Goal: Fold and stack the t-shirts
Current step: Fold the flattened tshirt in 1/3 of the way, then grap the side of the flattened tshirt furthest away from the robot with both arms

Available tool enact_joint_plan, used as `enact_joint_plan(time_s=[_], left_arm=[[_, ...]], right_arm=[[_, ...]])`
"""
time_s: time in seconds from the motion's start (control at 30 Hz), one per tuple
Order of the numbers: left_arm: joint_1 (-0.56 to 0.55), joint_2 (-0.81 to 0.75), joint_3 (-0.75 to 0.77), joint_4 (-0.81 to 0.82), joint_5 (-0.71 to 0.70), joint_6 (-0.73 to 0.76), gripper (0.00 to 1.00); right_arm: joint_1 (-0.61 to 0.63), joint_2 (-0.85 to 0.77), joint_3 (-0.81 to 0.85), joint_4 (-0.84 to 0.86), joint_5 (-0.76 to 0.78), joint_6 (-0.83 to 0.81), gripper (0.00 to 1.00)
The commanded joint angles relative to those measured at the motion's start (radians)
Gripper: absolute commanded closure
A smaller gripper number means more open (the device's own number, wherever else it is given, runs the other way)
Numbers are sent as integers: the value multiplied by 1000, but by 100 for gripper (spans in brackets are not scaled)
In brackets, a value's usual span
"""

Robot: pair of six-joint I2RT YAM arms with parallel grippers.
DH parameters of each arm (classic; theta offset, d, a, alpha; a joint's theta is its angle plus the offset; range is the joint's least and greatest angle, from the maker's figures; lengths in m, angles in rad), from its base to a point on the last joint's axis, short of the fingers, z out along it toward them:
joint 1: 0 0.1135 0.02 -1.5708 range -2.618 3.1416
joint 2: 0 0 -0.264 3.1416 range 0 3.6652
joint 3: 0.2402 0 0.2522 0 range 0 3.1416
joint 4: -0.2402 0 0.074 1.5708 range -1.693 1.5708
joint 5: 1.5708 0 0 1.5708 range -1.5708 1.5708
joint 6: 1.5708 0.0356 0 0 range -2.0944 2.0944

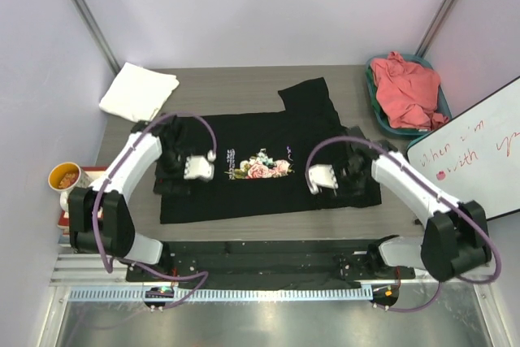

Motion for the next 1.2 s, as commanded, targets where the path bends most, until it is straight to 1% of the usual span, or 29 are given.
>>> enact_joint_plan(time_s=[0.0,0.03,0.07,0.1,0.13,0.17,0.2,0.23,0.27,0.3,0.33,0.37,0.4,0.43,0.47,0.57,0.63,0.77,0.83,0.93,1.17], left_arm=[[38,62,167,158,17,-139,0],[38,100,178,237,-24,-174,0],[41,120,191,264,-30,-179,0],[52,142,217,288,-40,-191,0],[59,166,230,334,-49,-209,0],[66,215,251,332,-44,-225,0],[79,243,291,333,-46,-235,0],[84,266,311,351,-47,-252,0],[90,289,329,352,-46,-266,0],[96,330,360,359,-52,-271,0],[96,346,371,374,-63,-280,0],[98,364,383,403,-70,-285,0],[101,386,400,423,-75,-288,0],[102,398,406,446,-110,-295,0],[104,407,417,507,-124,-303,0],[110,459,461,598,-185,-363,0],[116,505,497,618,-207,-425,0],[121,601,616,632,-262,-534,0],[122,649,653,632,-279,-600,0],[122,682,702,620,-285,-628,0],[122,736,762,602,-296,-670,0]], right_arm=[[-48,144,273,162,-86,328,48],[-63,237,325,185,-103,391,50],[-98,286,380,208,-124,507,50],[-115,335,498,213,-139,561,51],[-137,445,563,213,-155,611,51],[-169,493,626,213,-179,708,52],[-187,552,746,213,-189,747,52],[-201,645,804,215,-198,792,52],[-213,697,917,216,-212,828,52],[-239,742,972,219,-215,906,52],[-250,782,1023,225,-216,942,52],[-262,855,1100,260,-213,977,52],[-276,877,1123,291,-190,1043,52],[-281,900,1140,355,-174,1066,52],[-283,937,1166,383,-155,1091,51],[-289,1027,1250,417,-127,1151,51],[-289,1064,1292,432,-126,1195,52],[-289,1150,1391,466,-124,1269,52],[-289,1189,1412,500,-121,1300,52],[-289,1230,1441,546,-129,1340,53],[-289,1301,1458,668,-66,1418,53]])
